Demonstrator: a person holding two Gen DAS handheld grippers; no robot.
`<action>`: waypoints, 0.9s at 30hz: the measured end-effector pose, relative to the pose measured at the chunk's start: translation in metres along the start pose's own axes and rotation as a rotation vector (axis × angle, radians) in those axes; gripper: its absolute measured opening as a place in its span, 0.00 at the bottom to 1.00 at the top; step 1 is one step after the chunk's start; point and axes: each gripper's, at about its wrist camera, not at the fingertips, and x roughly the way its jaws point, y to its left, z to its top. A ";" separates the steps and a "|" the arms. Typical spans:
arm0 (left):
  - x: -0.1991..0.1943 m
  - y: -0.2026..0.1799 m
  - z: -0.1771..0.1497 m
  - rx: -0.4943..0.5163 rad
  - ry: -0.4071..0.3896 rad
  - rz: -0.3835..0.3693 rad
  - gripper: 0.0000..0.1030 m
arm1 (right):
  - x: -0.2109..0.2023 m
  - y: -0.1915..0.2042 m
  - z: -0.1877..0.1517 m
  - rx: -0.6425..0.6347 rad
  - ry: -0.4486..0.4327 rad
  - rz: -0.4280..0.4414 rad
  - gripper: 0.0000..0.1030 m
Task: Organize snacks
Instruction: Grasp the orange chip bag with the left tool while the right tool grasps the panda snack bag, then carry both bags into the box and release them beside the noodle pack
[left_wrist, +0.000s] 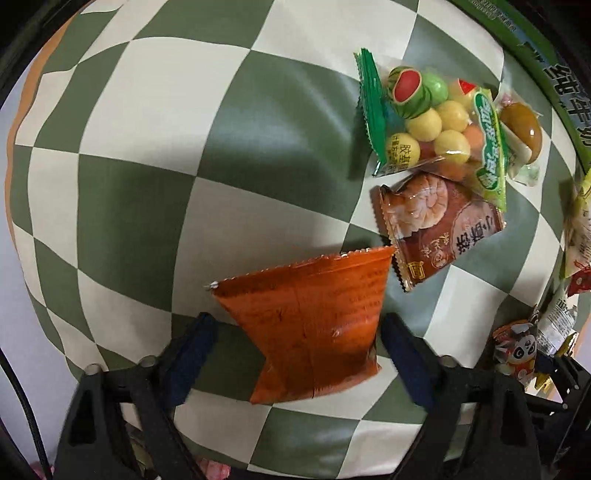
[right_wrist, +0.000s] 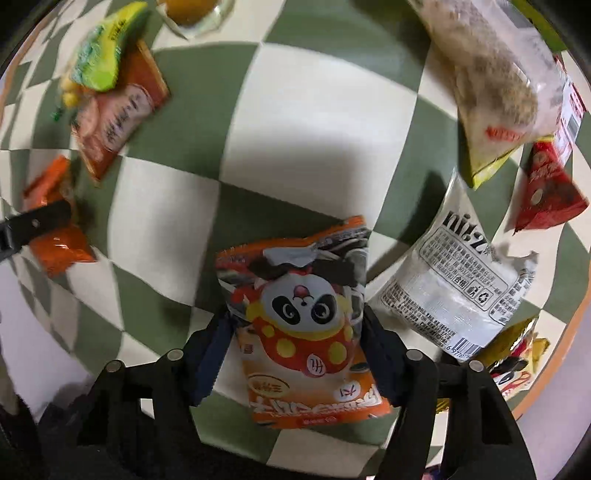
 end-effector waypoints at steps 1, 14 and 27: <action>0.002 -0.001 0.000 0.000 0.001 -0.005 0.62 | 0.000 0.001 -0.001 0.001 -0.012 -0.005 0.65; 0.007 -0.072 -0.012 0.173 -0.050 -0.005 0.51 | -0.024 -0.019 0.003 0.196 -0.156 0.199 0.60; 0.017 -0.071 -0.013 0.169 -0.036 -0.005 0.50 | -0.009 -0.004 0.008 0.161 -0.114 0.148 0.75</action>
